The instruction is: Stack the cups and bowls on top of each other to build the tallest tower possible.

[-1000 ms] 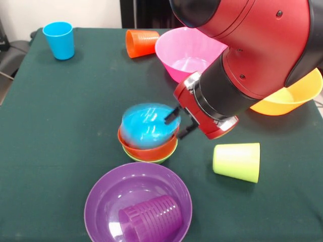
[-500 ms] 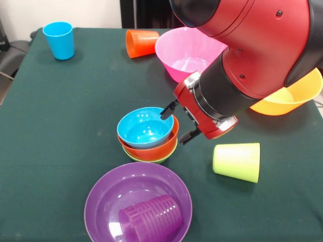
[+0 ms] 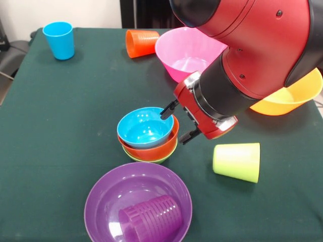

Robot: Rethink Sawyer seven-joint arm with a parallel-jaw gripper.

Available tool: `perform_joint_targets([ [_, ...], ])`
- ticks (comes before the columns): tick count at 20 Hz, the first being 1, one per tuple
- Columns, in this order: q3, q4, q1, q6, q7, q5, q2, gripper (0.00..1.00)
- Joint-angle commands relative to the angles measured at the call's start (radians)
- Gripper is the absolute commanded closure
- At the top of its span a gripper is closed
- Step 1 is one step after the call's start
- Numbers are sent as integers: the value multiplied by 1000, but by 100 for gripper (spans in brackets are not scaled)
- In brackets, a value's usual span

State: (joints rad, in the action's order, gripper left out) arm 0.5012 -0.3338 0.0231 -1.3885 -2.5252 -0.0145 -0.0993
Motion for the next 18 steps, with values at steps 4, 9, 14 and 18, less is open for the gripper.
perform_joint_targets([
  [4,-47,-63,22,47,-210,-12,-17,0],
  [9,-53,-91,22,75,-192,-5,-3,0],
  [14,-66,-131,24,98,-175,-6,23,0],
  [18,-73,-161,19,152,-166,6,23,0],
])
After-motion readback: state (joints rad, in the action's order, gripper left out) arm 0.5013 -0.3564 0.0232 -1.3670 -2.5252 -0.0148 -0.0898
